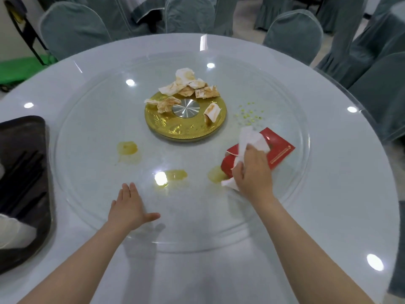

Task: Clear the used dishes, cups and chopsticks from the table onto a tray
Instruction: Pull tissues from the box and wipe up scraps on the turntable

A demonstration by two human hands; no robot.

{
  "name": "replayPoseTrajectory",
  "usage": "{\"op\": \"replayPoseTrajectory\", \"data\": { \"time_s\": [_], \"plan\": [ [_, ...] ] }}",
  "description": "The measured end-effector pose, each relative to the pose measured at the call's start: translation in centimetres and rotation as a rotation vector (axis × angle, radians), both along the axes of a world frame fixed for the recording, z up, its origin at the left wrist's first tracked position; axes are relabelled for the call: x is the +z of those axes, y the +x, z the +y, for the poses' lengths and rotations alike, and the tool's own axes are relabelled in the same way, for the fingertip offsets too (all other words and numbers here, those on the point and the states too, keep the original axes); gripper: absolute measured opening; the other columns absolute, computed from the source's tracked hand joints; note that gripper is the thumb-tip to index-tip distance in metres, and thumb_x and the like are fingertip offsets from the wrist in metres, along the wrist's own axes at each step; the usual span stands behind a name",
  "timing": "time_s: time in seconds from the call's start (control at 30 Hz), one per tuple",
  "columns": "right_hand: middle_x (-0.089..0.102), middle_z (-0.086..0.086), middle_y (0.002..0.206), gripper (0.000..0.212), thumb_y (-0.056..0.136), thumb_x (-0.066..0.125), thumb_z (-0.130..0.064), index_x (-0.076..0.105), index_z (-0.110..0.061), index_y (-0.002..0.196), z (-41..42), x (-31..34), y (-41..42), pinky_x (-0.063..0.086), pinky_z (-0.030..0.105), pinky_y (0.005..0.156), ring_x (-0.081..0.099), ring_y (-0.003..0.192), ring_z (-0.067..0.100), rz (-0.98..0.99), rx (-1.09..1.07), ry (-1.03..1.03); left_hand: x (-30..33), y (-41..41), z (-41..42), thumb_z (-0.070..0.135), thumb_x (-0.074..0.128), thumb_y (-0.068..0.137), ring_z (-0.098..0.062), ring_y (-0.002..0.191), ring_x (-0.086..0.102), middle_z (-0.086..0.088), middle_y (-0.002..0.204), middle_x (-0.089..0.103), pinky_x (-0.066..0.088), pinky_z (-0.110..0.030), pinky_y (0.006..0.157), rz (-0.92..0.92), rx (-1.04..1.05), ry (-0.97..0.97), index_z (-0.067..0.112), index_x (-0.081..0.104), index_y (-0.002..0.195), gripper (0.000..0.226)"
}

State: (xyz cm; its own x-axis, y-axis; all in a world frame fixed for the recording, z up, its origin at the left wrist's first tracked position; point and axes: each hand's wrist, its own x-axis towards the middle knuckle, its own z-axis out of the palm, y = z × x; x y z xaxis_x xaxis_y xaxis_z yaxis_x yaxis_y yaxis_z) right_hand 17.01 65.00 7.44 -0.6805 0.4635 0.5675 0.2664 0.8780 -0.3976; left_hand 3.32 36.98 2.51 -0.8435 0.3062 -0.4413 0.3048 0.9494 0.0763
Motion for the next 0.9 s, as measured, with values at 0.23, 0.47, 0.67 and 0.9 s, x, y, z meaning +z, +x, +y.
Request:
{"op": "replayPoseTrajectory", "data": {
  "time_s": [0.23,0.47,0.67,0.9],
  "plan": [
    [0.058,0.009,0.083,0.004,0.097,0.038,-0.017,0.041,-0.017,0.1,0.6,-2.6,0.3,0.045,0.038,0.058,0.056,0.072,0.027,-0.315,-0.209,-0.457,0.0,0.1,-0.3,0.071,0.066,0.07,-0.029,0.149,0.001,-0.018,0.161,-0.009,0.017,-0.045,0.119,-0.01,-0.008,0.007,0.001,-0.013,0.151,0.132],
    [0.056,0.003,0.115,0.07,0.077,0.056,-0.065,0.046,-0.021,0.131,2.2,-2.6,1.1,0.046,0.039,0.081,0.051,0.107,0.026,-0.545,-0.098,-0.344,0.0,0.2,-0.3,0.072,0.065,0.07,-0.031,0.149,0.001,-0.019,0.161,-0.009,0.017,-0.045,0.119,-0.009,-0.006,0.016,0.001,-0.013,0.151,0.132],
    [0.052,0.002,0.117,0.067,0.072,0.064,-0.061,0.05,-0.024,0.127,1.2,-2.7,0.1,0.043,0.034,0.075,0.046,0.106,0.022,-0.696,-0.148,-0.147,0.2,0.4,-0.2,0.072,0.065,0.071,-0.031,0.149,0.0,-0.019,0.161,-0.009,0.017,-0.045,0.119,-0.02,-0.005,0.017,0.002,-0.013,0.151,0.132],
    [0.052,0.003,0.121,0.06,0.072,0.069,-0.053,0.057,-0.022,0.122,1.7,-0.6,1.1,0.038,0.032,0.074,0.045,0.113,0.024,-0.512,-0.158,-0.279,0.8,0.1,-0.2,0.065,0.068,0.074,-0.03,0.149,0.0,-0.019,0.161,-0.009,0.014,-0.046,0.118,-0.06,0.025,0.059,0.004,-0.014,0.151,0.128]
  ]
}}
